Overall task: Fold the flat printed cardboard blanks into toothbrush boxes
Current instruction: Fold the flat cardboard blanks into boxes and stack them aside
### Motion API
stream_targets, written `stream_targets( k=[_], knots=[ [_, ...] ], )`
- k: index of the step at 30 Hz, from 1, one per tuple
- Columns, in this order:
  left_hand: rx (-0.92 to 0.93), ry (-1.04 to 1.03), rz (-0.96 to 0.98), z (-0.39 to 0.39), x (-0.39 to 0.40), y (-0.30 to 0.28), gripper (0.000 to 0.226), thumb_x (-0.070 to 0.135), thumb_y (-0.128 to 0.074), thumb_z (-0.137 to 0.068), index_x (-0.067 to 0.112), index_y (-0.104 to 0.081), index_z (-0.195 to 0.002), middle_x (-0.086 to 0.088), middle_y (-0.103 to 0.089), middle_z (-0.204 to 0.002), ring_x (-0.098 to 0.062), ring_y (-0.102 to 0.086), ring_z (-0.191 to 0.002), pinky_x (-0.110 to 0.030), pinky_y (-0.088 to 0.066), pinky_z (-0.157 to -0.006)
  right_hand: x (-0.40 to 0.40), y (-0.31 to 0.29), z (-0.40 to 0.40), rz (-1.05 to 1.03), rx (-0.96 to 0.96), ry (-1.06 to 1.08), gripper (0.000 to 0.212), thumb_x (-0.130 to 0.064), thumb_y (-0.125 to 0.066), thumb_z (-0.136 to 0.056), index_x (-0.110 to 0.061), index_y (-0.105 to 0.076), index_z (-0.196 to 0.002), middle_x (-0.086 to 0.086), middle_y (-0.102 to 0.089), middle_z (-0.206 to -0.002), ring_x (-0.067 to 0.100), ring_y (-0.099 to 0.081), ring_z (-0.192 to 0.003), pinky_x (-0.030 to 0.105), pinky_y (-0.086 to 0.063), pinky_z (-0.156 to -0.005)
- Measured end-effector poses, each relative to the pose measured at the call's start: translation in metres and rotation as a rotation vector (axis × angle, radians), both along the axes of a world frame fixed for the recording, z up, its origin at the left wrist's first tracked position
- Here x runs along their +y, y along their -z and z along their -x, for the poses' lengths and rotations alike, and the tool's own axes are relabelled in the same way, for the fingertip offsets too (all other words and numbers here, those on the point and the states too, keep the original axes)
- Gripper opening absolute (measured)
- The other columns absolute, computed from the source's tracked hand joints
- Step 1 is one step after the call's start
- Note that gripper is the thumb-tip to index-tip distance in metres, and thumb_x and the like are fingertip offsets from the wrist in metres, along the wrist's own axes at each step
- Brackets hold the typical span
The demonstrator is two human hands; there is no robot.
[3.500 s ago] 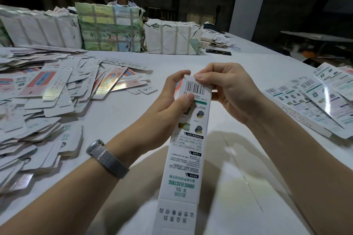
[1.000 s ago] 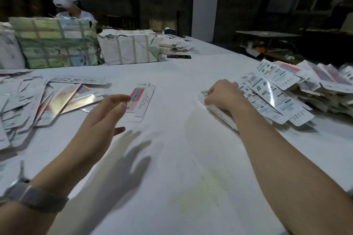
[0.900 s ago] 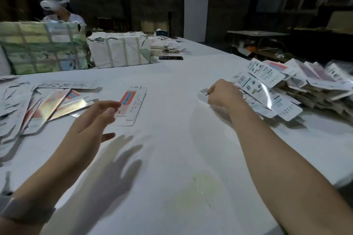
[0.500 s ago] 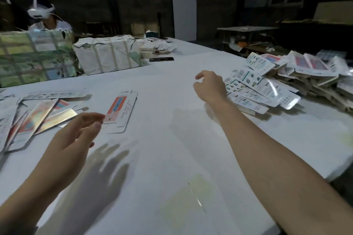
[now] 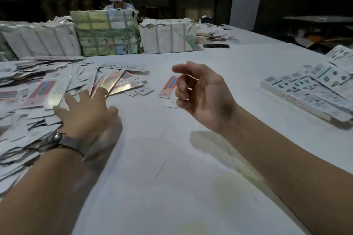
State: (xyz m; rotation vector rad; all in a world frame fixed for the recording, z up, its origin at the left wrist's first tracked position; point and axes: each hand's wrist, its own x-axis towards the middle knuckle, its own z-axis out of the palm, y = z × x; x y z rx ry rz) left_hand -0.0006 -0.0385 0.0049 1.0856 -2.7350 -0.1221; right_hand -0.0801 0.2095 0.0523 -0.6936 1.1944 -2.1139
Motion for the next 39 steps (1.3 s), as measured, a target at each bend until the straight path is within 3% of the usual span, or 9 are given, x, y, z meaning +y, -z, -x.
stream_targets(
  k=[7, 14, 19, 21, 26, 32, 34, 36, 39],
  knots=[
    [-0.039, -0.052, 0.031, -0.006, -0.004, 0.000, 0.044, 0.043, -0.043, -0.093, 0.030, -0.039, -0.135, -0.013, -0.049, -0.136, -0.043, -0.041, -0.127, -0.055, -0.029, -0.104, -0.014, 0.021, -0.018, -0.138, 0.108, -0.091, 0.026, -0.032, -0.053, -0.090, -0.022, -0.076, -0.082, 0.000, -0.052, -0.066, 0.013, -0.046, -0.057, 0.024, -0.033, -0.052],
    [0.057, 0.072, 0.084, -0.012, 0.003, -0.011, 0.044, 0.029, -0.054, -0.093, 0.025, -0.041, -0.135, -0.008, -0.054, -0.126, -0.036, -0.044, -0.122, -0.049, -0.036, -0.097, -0.016, 0.032, -0.014, -0.137, 0.151, -0.068, 0.026, -0.032, -0.053, -0.090, -0.019, -0.076, -0.088, 0.001, -0.053, -0.066, 0.013, -0.047, -0.057, 0.026, -0.034, -0.054],
    [-0.009, -0.062, 0.055, -0.013, 0.003, -0.014, 0.051, 0.027, -0.050, -0.092, 0.028, -0.034, -0.140, -0.013, -0.039, -0.141, -0.045, -0.026, -0.135, -0.059, -0.025, -0.104, -0.018, 0.034, -0.016, -0.154, 0.173, -0.045, 0.025, -0.033, -0.054, -0.083, -0.020, -0.076, -0.083, 0.002, -0.053, -0.065, 0.014, -0.047, -0.056, 0.027, -0.034, -0.053],
    [-0.031, -0.060, 0.014, -0.013, 0.002, -0.012, 0.052, 0.024, -0.045, -0.093, 0.028, -0.031, -0.143, -0.011, -0.046, -0.138, -0.046, -0.034, -0.132, -0.060, -0.026, -0.104, -0.017, 0.033, -0.018, -0.162, 0.186, -0.038, 0.025, -0.032, -0.054, -0.083, -0.020, -0.076, -0.082, 0.002, -0.053, -0.064, 0.014, -0.047, -0.056, 0.027, -0.034, -0.053],
    [0.141, 0.082, 0.133, -0.006, 0.010, -0.012, 0.042, 0.032, -0.060, -0.090, 0.028, -0.043, -0.128, -0.001, -0.058, -0.119, -0.033, -0.052, -0.114, -0.049, -0.035, -0.095, -0.016, 0.031, -0.018, -0.165, 0.184, -0.033, 0.025, -0.032, -0.054, -0.082, -0.020, -0.076, -0.081, 0.003, -0.053, -0.065, 0.014, -0.046, -0.056, 0.026, -0.034, -0.051],
    [0.503, 0.262, 0.144, -0.001, 0.029, -0.020, 0.051, 0.003, -0.049, -0.084, 0.026, -0.047, -0.130, -0.006, -0.062, -0.113, -0.034, -0.059, -0.102, -0.043, -0.049, -0.074, -0.014, 0.027, -0.014, -0.151, 0.193, 0.029, 0.022, -0.029, -0.055, -0.085, -0.019, -0.075, -0.086, 0.002, -0.054, -0.065, 0.014, -0.047, -0.056, 0.024, -0.037, -0.050],
    [0.713, 0.372, -0.044, 0.002, 0.040, -0.025, 0.051, 0.000, -0.052, -0.087, 0.027, -0.047, -0.131, -0.003, -0.064, -0.109, -0.025, -0.064, -0.097, -0.046, -0.056, -0.070, -0.013, 0.023, -0.009, -0.148, 0.223, 0.144, 0.021, -0.028, -0.058, -0.082, -0.019, -0.070, -0.097, 0.001, -0.055, -0.067, 0.014, -0.048, -0.058, 0.023, -0.037, -0.049],
    [0.841, 0.447, -0.431, 0.004, 0.053, -0.029, 0.052, 0.005, -0.061, -0.089, 0.032, -0.046, -0.131, 0.005, -0.064, -0.096, -0.003, -0.067, -0.078, -0.034, -0.057, -0.059, -0.010, 0.019, 0.001, -0.230, 0.390, 0.382, 0.025, -0.028, -0.062, -0.083, -0.029, -0.064, -0.108, -0.003, -0.057, -0.075, 0.012, -0.051, -0.063, 0.022, -0.040, -0.051],
    [0.815, 0.532, -0.987, 0.002, 0.076, -0.031, 0.067, 0.007, -0.068, -0.074, 0.033, -0.046, -0.132, 0.007, -0.061, -0.083, -0.002, -0.063, -0.066, -0.026, -0.052, -0.060, -0.001, 0.015, 0.016, -0.392, 0.703, 0.672, 0.038, -0.028, -0.062, -0.095, -0.049, -0.045, -0.123, -0.008, -0.053, -0.091, 0.003, -0.057, -0.071, 0.013, -0.047, -0.058]
  ],
)
